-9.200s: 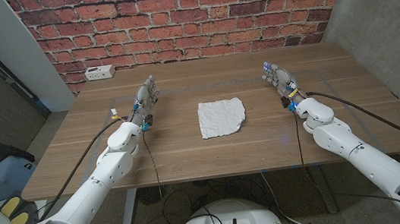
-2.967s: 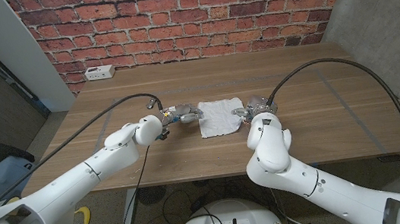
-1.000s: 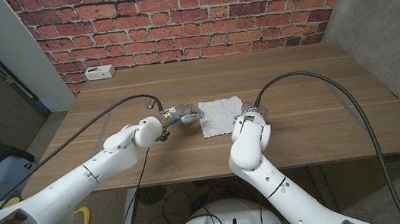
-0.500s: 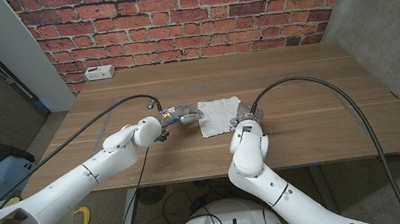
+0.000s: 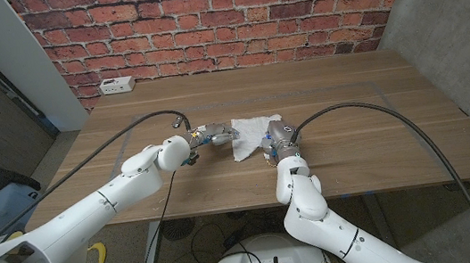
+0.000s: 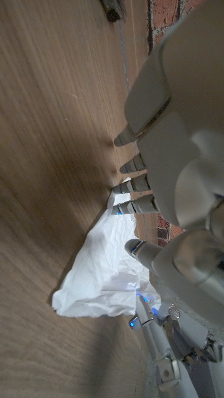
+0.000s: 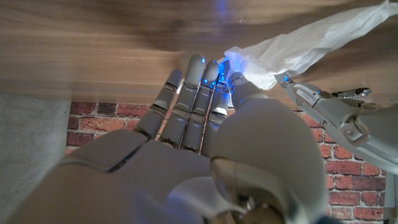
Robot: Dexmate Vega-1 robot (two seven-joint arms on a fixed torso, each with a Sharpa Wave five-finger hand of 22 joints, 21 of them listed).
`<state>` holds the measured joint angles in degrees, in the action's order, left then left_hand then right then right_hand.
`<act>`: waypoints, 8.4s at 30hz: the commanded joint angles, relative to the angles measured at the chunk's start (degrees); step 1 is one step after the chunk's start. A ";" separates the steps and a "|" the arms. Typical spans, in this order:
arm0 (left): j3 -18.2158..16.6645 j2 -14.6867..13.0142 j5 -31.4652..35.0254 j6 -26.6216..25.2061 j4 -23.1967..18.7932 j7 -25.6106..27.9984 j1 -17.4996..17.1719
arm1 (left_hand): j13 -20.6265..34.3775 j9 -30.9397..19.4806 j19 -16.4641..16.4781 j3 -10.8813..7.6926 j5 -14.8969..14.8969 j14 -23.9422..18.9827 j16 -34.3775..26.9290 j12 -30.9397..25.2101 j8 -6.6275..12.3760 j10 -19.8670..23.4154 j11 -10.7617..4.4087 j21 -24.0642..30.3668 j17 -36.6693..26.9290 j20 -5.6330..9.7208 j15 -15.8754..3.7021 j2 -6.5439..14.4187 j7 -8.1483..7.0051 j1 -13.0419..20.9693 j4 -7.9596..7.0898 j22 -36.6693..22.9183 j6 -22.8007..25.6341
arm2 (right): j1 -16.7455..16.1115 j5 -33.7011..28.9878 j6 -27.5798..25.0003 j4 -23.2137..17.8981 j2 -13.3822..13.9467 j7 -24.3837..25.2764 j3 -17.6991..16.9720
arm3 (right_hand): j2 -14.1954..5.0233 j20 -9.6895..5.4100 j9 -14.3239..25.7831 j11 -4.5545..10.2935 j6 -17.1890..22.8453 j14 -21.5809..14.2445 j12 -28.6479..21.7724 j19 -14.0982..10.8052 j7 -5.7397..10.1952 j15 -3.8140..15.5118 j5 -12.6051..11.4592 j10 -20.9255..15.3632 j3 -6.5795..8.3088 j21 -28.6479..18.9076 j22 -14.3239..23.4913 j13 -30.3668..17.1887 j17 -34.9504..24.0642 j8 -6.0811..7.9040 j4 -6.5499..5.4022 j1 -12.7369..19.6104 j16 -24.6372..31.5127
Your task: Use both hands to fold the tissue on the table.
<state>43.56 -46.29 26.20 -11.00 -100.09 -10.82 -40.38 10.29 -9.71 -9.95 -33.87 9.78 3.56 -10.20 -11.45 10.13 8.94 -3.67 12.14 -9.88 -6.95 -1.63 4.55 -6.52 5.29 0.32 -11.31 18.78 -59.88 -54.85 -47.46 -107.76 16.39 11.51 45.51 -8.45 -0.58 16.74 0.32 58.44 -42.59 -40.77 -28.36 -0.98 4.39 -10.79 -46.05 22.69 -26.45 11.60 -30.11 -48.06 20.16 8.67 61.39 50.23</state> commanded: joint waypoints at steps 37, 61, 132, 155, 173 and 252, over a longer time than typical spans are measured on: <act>1.22 1.12 -0.64 -1.23 1.66 -1.75 2.12 | 0.28 -0.25 -3.90 0.44 0.34 -0.96 -0.29 -0.38 0.06 0.73 0.08 0.62 0.07 0.09 -0.41 -0.35 1.17 -0.96 -0.01 -0.19 -0.30 | 7.23 2.81 19.31 -2.68 19.19 7.40 6.77 | 1.16 -5.66 -1.81 7.98 0.23 2.21 2.89 0.25 5.73 8.46 -0.01 3.56 1.62 -3.38 0.37 2.65 5.50 0.32 -0.60 -1.07 -15.00; 0.23 0.15 -1.67 -2.76 -0.58 -0.37 0.51 | 0.28 -0.25 -3.63 0.60 0.36 -1.47 -0.34 -0.36 0.15 0.80 0.32 0.79 0.06 -0.12 -0.41 -0.50 1.45 -1.38 -0.12 -0.18 -0.33 | 11.25 -2.11 26.37 -1.99 20.00 -6.05 7.39 | 2.01 -3.74 -2.60 7.67 1.21 2.86 4.13 1.65 7.79 8.42 -0.33 3.81 -0.19 -4.50 0.37 4.15 5.38 0.48 -0.65 -1.17 -18.04; -19.67 5.01 -14.82 12.53 -0.28 41.50 -17.07 | 1.55 -0.95 16.35 -6.93 0.80 -26.18 -1.25 -1.73 0.00 16.95 4.05 6.80 -0.82 -3.58 2.12 2.02 6.84 1.19 0.64 -0.18 10.06 | 14.82 -1.29 15.31 -4.68 17.72 -33.09 4.69 | 12.06 6.30 -4.17 -2.25 -13.76 15.63 13.13 13.04 1.44 0.01 -4.57 18.78 -17.15 -0.27 -0.51 5.73 6.15 -8.88 -14.01 -33.51 -28.02; -25.08 7.56 -36.50 16.64 2.33 32.94 -20.15 | 1.69 -0.89 17.72 -6.78 0.72 -24.62 -0.96 -0.33 -0.15 13.36 5.06 7.13 -1.03 -5.17 3.84 1.64 6.95 1.00 1.20 -0.27 5.67 | 9.08 25.18 24.96 -4.52 20.28 -16.78 -5.08 | 10.73 8.29 -4.30 -4.20 -35.30 23.14 19.51 14.35 2.14 -2.19 -7.98 30.13 -19.96 1.68 -0.47 6.53 11.38 -9.54 -15.15 -35.89 -34.81; -23.09 6.58 -39.92 16.56 3.20 28.07 -18.92 | 1.78 -0.88 17.48 -6.75 0.63 -24.01 -1.09 -0.09 -0.22 12.02 5.90 6.93 -1.40 -5.31 4.50 2.44 7.35 0.40 0.46 -0.33 3.50 | 14.35 28.61 32.33 3.37 18.02 -8.09 -0.49 | -3.57 -2.61 -5.18 1.81 -26.83 21.69 24.78 9.98 4.38 3.18 -3.13 25.15 3.68 0.83 -0.70 11.66 19.69 -7.51 -5.07 -16.12 -37.55; -22.13 5.18 -38.61 17.78 2.21 28.24 -19.95 | 1.92 -0.83 15.74 -6.99 0.55 -23.09 -1.06 -0.39 0.42 10.65 5.81 5.93 -1.20 -5.33 4.33 2.08 6.68 0.07 0.47 -0.41 1.38 | 31.69 25.33 22.43 19.12 9.11 -16.41 12.02 | -1.57 1.23 -5.22 -1.22 -32.54 28.75 28.79 13.11 3.74 -0.15 0.12 27.67 -0.45 2.41 -0.89 14.90 22.90 -9.44 -5.73 -20.15 -37.66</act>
<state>21.70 -40.78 -12.75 7.36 -96.98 17.09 -59.56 12.13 -10.40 5.89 -40.68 10.45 -19.55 -11.10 -11.66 10.14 19.89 2.36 18.41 -10.92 -12.18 2.66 6.36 0.00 5.90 0.80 -11.61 20.45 -30.42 -30.32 -23.47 -92.06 27.07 -2.99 56.14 -9.82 0.83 11.46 0.06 26.16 -14.29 -11.98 -15.33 2.77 2.37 -10.81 -18.05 22.53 -24.34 10.66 -15.16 -25.23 10.78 2.84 41.87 12.74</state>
